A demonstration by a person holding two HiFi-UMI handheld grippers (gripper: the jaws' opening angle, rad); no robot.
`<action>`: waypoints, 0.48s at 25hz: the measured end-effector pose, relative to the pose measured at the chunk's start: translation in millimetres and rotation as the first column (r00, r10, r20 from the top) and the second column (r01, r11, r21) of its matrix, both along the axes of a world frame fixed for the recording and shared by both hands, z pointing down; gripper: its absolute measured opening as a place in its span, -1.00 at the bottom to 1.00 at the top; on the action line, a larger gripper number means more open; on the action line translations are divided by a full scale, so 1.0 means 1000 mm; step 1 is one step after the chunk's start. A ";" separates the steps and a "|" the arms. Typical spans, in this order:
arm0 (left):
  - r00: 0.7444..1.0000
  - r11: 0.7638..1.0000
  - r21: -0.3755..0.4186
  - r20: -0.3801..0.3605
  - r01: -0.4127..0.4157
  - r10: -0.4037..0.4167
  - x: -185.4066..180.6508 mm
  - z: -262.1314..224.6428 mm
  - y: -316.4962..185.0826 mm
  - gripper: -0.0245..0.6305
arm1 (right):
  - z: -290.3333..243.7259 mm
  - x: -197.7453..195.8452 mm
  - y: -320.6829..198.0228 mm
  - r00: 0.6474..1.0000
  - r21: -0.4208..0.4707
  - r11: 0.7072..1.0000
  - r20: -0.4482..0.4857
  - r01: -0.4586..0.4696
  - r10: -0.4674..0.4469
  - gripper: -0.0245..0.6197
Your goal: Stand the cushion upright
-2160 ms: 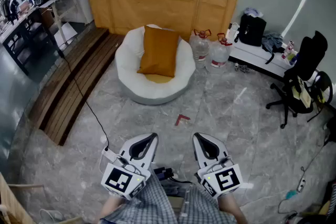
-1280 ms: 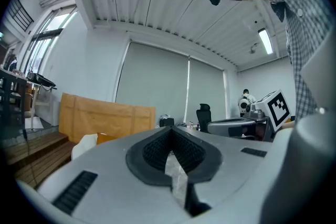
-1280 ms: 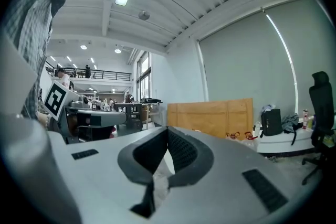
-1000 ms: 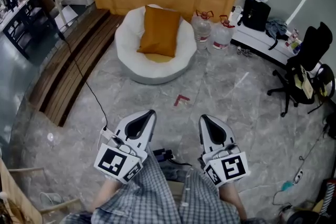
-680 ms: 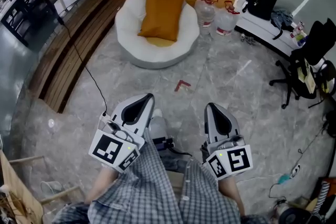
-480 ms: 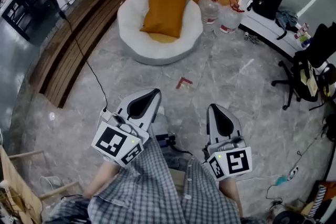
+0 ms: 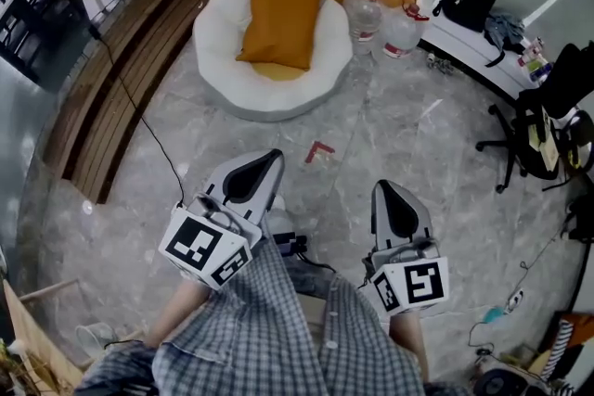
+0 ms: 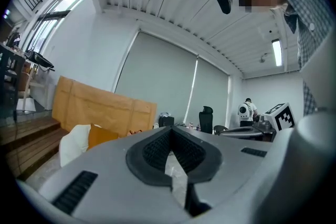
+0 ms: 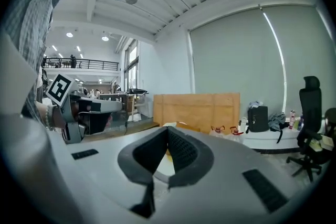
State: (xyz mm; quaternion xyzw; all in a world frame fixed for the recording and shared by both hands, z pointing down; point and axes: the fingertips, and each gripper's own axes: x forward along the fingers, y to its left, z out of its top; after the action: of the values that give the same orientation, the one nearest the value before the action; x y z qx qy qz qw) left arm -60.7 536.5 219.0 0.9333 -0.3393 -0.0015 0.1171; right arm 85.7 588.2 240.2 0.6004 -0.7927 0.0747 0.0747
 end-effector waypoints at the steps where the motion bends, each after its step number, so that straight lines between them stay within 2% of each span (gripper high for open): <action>1: 1.000 1.000 0.001 0.000 -0.002 0.002 -0.001 -0.001 -0.010 -0.91 | -0.002 -0.001 -0.011 1.000 0.002 1.000 0.012 -0.009 0.009 -0.91; 5: 1.000 1.000 0.010 -0.004 -0.012 0.012 -0.002 -0.010 -0.052 -0.91 | -0.015 -0.011 -0.054 0.998 0.017 1.000 0.064 -0.012 0.011 -0.91; 12: 1.000 0.999 0.037 0.004 -0.003 0.003 -0.016 -0.014 -0.122 -0.91 | -0.019 -0.023 -0.121 0.998 0.017 1.000 0.064 -0.005 0.004 -0.91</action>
State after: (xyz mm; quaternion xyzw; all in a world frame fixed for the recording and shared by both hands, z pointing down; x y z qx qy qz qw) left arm -76.4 414.2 205.3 0.9358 -0.3382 -0.0059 0.0992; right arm 62.6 467.1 221.1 0.6000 -0.7940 0.0873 0.0440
